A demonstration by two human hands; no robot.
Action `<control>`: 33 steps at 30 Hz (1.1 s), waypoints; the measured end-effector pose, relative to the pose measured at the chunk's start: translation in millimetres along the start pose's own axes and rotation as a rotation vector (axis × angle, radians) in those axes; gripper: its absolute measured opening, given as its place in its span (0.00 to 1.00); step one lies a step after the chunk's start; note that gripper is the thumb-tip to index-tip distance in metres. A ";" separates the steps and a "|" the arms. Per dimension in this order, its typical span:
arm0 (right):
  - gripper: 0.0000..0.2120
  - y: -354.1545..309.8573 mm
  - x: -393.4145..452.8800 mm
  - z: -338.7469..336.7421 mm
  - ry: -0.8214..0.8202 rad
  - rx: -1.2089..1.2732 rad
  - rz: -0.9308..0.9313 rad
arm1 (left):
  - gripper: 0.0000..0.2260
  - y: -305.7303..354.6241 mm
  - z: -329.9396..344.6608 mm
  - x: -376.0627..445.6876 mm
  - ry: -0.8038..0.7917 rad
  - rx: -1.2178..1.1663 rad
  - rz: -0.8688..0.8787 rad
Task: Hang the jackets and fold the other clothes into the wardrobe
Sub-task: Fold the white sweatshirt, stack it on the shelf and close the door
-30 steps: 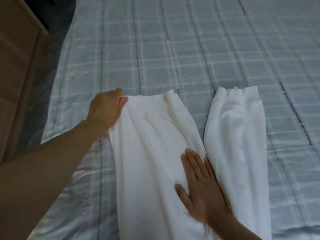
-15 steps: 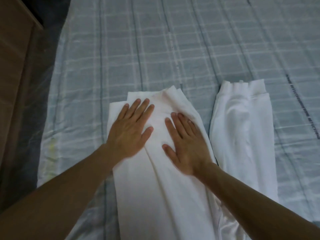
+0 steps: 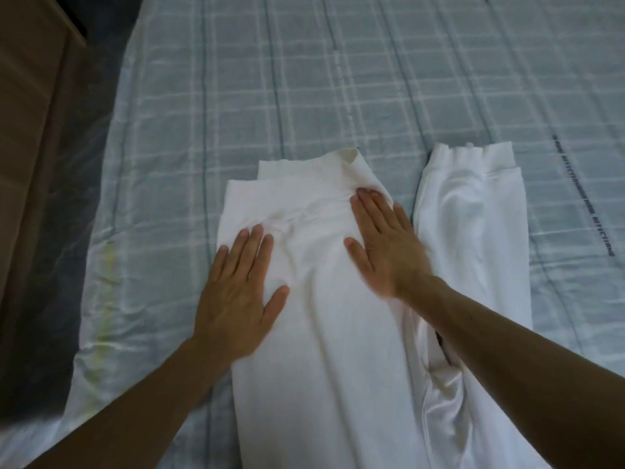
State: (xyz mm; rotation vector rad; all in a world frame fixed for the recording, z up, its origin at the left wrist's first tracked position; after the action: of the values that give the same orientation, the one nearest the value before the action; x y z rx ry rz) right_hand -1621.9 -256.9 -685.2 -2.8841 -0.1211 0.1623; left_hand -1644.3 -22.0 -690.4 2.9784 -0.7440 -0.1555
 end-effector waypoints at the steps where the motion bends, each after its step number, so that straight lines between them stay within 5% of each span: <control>1: 0.33 1.1 0.9 0.3 -0.012 -0.005 0.008 | 0.34 -2.3 1.2 1.2 -0.010 0.005 -0.016; 8: 0.35 -4.0 -3.0 -1.2 -0.089 0.067 0.046 | 0.49 8.2 -2.8 6.8 -0.126 0.042 -0.067; 11: 0.33 -7.7 -15.4 -12.2 -0.090 0.179 -0.010 | 0.44 22.1 -16.6 14.1 -0.178 0.016 -0.149; 15: 0.28 7.4 -37.9 -53.0 0.108 0.315 -0.029 | 0.34 64.9 -58.7 36.5 0.010 -0.169 -0.188; 23: 0.22 148.3 -88.2 -95.9 0.334 0.346 0.434 | 0.18 203.8 -77.9 99.9 -0.017 -0.426 0.040; 26: 0.17 186.5 -97.2 -90.9 0.287 0.370 0.596 | 0.18 229.5 -70.4 131.7 -0.049 -0.442 0.009; 33: 0.20 191.6 -59.3 -75.5 0.097 0.478 0.621 | 0.19 240.2 -34.6 172.2 -0.243 -0.317 -0.057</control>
State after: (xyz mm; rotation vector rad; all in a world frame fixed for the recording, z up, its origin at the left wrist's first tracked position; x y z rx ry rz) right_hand -1658.5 -465.9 -654.9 -2.3522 0.7321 0.1365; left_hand -1600.9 -313.3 -648.5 2.7051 -0.5896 -0.5879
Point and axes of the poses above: each hand's wrist, its own x-axis towards the middle knuckle, its own z-axis out of the palm, y = z × x, the point moved 8 cm from there along x, towards the middle knuckle, and after that the axes turned 6 degrees about x, right-handed, at the moved point
